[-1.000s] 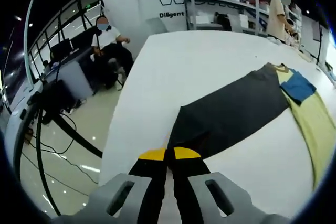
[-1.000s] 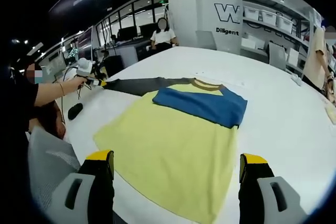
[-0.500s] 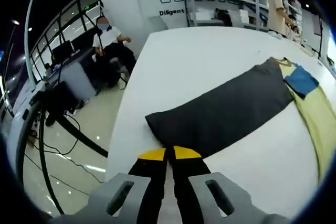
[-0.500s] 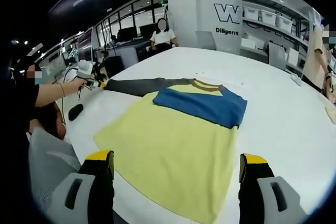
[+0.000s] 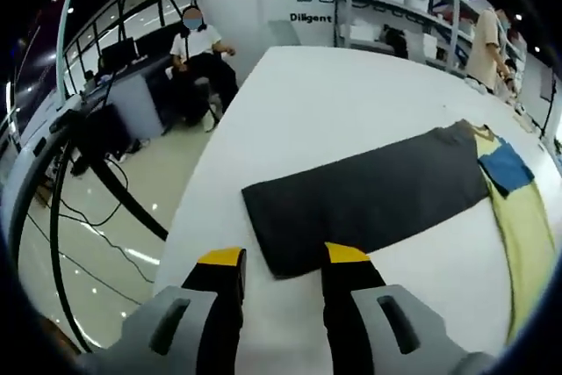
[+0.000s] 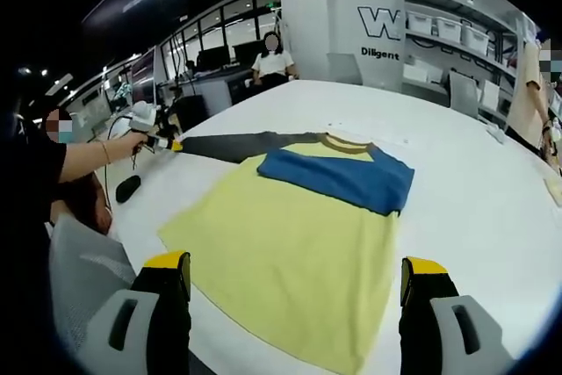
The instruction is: Fold the garment on the visible template until the final outline fits inside the template.
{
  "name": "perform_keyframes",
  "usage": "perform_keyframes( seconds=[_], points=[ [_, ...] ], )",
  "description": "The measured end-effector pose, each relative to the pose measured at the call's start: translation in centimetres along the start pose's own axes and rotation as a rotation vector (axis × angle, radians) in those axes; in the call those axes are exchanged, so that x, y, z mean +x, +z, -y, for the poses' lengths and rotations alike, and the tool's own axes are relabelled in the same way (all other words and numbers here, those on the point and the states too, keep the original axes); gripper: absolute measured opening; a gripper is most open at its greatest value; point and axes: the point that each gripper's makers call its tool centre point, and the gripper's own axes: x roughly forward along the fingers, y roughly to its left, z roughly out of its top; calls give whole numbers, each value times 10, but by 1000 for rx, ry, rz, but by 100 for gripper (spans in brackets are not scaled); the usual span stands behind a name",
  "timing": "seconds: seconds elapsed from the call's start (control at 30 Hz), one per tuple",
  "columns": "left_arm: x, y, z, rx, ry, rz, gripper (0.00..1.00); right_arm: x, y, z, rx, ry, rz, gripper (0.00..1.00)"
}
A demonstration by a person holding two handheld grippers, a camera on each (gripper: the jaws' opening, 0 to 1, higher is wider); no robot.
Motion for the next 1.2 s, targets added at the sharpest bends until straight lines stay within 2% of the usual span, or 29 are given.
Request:
perform_keyframes(
  seconds=[0.03,0.1,0.4,0.7,1.2],
  points=[
    [1,-2,0,-17,2,-12,31,0,0,0,-2,0,0,99],
    [1,1,1,-14,1,3,30,-1,0,0,-4,0,0,99],
    [0,0,1,0,35,3,18,-2,-1,1,-3,-6,-2,99],
    [3,-1,1,36,37,-10,2,-3,-2,3,3,-6,-2,99],
    [-7,8,8,72,27,-3,0,-1,-2,0,-11,13,-8,99]
  ],
)
